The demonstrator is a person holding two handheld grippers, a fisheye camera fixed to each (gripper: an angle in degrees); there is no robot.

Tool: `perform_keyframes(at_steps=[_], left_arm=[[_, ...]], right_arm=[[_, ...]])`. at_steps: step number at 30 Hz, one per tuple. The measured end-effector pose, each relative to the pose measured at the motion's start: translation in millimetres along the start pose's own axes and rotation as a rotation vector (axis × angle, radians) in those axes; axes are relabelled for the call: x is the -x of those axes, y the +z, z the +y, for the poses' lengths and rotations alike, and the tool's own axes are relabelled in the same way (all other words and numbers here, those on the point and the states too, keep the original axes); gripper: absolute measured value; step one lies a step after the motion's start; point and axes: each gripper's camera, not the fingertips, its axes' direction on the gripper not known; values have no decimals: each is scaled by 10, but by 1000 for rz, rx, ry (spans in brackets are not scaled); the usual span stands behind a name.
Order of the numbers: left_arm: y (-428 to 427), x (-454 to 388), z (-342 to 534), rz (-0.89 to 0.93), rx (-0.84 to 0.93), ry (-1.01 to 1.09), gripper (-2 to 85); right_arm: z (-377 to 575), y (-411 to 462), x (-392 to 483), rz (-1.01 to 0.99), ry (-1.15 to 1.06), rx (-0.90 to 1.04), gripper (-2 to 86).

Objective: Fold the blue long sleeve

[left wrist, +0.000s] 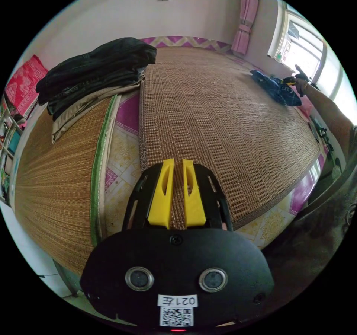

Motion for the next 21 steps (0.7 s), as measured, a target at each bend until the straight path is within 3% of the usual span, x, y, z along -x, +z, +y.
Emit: perform_keyframes(at_steps=[6,10,16,21], left_arm=[[-30,-91,33,-7,0,4,41],[-72,-128,68,-1,-7,1,27],[-399,-449,111,-7,-79,92,-3],[-476,-631,135,49,-63,105,35]], right_arm=[[496,-113,201,49,-6,-205,88],[1174,-420,867,34,-227,-318,102],[2430,-437,2027,-38,-517,-298,105],[3153,45,2668,-160,-619,-112,97]])
